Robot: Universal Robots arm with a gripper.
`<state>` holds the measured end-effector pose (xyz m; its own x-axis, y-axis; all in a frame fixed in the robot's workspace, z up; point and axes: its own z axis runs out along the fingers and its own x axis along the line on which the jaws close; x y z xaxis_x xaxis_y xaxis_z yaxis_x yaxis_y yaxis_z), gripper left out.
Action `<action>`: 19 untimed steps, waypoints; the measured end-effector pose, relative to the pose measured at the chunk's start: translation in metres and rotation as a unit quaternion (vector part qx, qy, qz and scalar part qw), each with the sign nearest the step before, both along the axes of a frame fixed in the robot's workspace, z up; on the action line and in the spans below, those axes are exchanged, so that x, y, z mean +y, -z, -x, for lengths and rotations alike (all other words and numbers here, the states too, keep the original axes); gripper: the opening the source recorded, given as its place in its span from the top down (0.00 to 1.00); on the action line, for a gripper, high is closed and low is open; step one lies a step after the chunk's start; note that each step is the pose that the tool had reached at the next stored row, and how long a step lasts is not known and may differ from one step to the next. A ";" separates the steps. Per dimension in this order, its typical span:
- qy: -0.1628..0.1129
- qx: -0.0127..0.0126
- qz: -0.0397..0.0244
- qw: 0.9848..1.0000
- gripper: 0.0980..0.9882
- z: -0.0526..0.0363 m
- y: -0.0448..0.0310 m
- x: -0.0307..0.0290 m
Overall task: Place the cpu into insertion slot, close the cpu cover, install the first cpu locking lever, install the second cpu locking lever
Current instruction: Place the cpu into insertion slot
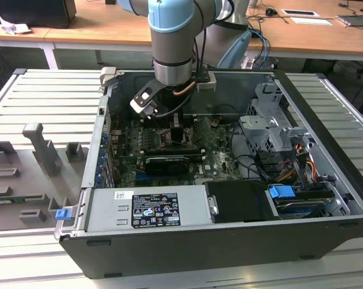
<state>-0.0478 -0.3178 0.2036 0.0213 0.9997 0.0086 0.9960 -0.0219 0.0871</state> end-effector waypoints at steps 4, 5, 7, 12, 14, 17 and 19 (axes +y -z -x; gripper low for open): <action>0.000 0.000 0.002 1.000 0.52 -0.0005 -0.0048 0.0000; 0.000 0.001 0.003 1.000 0.52 -0.0011 -0.0067 0.0000; 0.000 0.002 0.004 1.000 0.72 -0.0015 -0.0095 0.0000; 0.000 0.002 0.004 1.000 0.99 -0.0016 -0.0131 0.0000; 0.000 0.003 0.004 1.000 0.99 -0.0016 -0.0142 0.0000; 0.000 0.003 0.004 1.000 0.99 -0.0017 -0.0152 0.0000; 0.000 0.003 0.004 1.000 0.99 -0.0016 -0.0156 0.0000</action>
